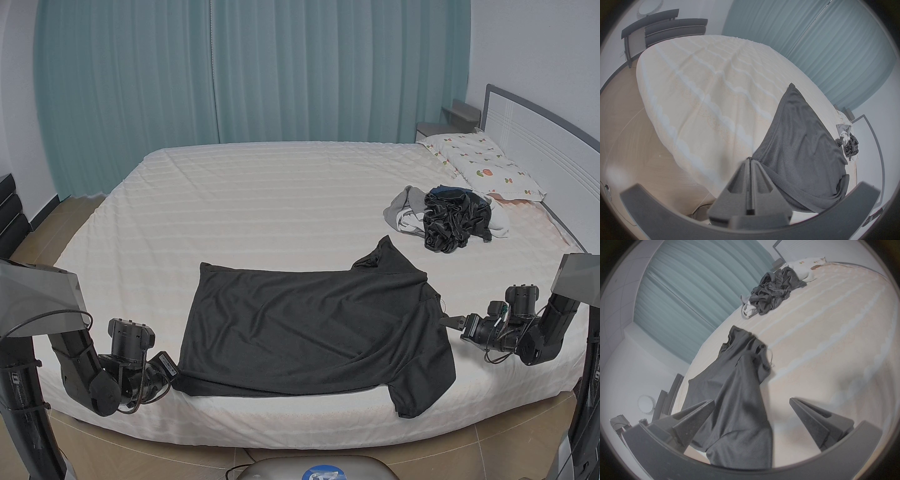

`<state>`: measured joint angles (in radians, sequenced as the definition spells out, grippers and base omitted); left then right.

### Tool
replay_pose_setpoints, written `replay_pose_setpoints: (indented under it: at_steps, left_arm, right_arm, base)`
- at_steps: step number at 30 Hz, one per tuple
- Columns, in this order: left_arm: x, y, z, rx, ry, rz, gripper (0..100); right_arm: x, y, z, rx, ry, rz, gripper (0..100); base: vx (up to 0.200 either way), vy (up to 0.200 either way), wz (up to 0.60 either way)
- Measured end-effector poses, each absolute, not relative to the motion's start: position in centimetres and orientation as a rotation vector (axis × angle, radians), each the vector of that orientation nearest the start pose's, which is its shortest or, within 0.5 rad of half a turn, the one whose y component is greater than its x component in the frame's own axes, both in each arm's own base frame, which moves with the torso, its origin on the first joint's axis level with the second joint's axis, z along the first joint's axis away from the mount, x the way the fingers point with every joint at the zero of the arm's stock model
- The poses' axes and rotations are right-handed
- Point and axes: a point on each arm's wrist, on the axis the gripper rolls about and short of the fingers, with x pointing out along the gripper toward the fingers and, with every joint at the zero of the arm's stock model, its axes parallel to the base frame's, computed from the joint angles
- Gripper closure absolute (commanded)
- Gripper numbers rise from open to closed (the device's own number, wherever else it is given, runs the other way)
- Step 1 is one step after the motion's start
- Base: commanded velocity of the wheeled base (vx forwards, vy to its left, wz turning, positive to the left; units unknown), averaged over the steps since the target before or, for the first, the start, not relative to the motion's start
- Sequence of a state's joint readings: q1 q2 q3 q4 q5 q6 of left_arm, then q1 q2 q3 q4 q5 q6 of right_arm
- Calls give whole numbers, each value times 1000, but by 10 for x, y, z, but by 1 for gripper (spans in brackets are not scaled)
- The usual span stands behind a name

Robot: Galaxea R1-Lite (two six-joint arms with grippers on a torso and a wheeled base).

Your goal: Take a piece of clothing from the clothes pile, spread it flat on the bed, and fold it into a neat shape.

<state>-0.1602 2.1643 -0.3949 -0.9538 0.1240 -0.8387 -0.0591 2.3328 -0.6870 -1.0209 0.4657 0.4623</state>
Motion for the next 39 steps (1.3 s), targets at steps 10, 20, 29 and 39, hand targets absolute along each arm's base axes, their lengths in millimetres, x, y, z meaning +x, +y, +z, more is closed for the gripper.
replay_pose_setpoints:
  at_steps: [10,20,29,39]
  left_arm:
    - [274,-42,-10,-677,763,301,100]
    - [276,-38,-6,-686,741,307,100]
    - [282,-31,-4,-704,710,327,100]
    - [287,-27,-4,-717,697,339,100]
  right_arm:
    - [352,1,-41,545,739,284,100]
    - [376,0,-38,521,662,260,100]
    - [394,9,-32,529,610,281,100]
    - [418,27,-36,487,515,265,0]
  base:
    - [0,0,0]
    - [0,0,0]
    - [0,0,0]
    - [0,0,0]
